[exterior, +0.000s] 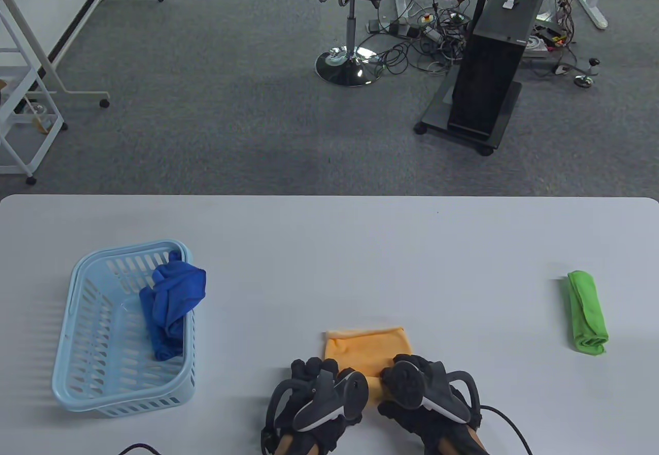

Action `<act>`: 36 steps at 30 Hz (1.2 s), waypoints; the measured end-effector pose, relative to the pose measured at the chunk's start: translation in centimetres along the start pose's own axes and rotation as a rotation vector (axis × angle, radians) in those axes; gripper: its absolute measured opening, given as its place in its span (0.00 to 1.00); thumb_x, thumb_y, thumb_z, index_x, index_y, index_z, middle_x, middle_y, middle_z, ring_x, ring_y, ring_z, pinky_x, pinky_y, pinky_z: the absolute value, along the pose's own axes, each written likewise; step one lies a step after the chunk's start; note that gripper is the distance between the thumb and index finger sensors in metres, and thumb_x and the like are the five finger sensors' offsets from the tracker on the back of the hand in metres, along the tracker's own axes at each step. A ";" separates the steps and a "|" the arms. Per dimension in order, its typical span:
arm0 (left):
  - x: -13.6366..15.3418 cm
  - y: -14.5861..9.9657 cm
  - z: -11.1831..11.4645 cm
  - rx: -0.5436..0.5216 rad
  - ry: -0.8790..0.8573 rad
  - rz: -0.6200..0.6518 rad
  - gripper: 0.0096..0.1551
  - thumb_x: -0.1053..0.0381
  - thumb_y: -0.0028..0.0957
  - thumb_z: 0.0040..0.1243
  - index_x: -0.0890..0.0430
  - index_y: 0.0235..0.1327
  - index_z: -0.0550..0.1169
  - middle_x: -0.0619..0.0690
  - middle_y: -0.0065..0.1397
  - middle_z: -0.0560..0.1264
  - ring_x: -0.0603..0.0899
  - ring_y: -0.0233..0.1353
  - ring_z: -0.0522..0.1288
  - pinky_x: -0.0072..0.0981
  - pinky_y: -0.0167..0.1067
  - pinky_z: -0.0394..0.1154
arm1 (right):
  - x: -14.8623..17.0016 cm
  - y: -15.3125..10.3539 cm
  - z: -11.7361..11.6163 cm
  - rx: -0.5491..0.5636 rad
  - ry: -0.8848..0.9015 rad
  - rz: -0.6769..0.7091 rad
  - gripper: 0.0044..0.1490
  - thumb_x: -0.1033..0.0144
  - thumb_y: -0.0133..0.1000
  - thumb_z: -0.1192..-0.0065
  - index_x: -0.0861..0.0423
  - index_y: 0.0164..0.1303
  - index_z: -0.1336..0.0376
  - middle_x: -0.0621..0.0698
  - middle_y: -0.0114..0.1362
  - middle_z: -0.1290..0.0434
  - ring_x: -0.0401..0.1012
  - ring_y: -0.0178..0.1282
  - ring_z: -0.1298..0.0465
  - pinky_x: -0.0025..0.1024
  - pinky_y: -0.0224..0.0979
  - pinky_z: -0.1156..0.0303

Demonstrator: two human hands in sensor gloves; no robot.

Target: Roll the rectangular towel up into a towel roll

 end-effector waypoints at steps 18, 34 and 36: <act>2.0 -0.4 -0.3 0.055 -0.246 -0.021 0.35 0.39 0.41 0.48 0.50 0.57 0.84 0.54 0.63 0.71 0.68 0.71 0.59 0.71 0.70 0.47 | 0.2 -0.2 0.2 0.002 0.080 0.019 0.37 0.46 0.38 0.50 0.52 0.49 0.26 0.51 0.68 0.36 0.51 0.75 0.36 0.58 0.75 0.42; 0.9 -1.3 -0.7 0.053 -0.130 -0.028 0.35 0.36 0.40 0.55 0.39 0.66 0.72 0.54 0.73 0.59 0.70 0.73 0.54 0.71 0.70 0.45 | 0.2 -0.6 0.3 0.066 0.134 0.114 0.42 0.45 0.31 0.35 0.46 0.58 0.34 0.53 0.73 0.43 0.52 0.76 0.39 0.58 0.76 0.43; 1.2 -1.3 -0.2 0.092 -0.142 -0.008 0.45 0.32 0.36 0.60 0.40 0.71 0.66 0.56 0.76 0.56 0.71 0.74 0.52 0.72 0.70 0.45 | 0.3 -0.5 0.1 0.030 0.119 0.100 0.47 0.43 0.30 0.33 0.47 0.62 0.37 0.54 0.74 0.45 0.53 0.77 0.40 0.59 0.76 0.44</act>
Point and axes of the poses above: the tracker on the back of each hand, its own x axis roughly to the little-finger side, its own y axis roughly from the wrist to the fingertips, z = x × y, the point moved 1 cm from there along y, roughly from the wrist to the fingertips
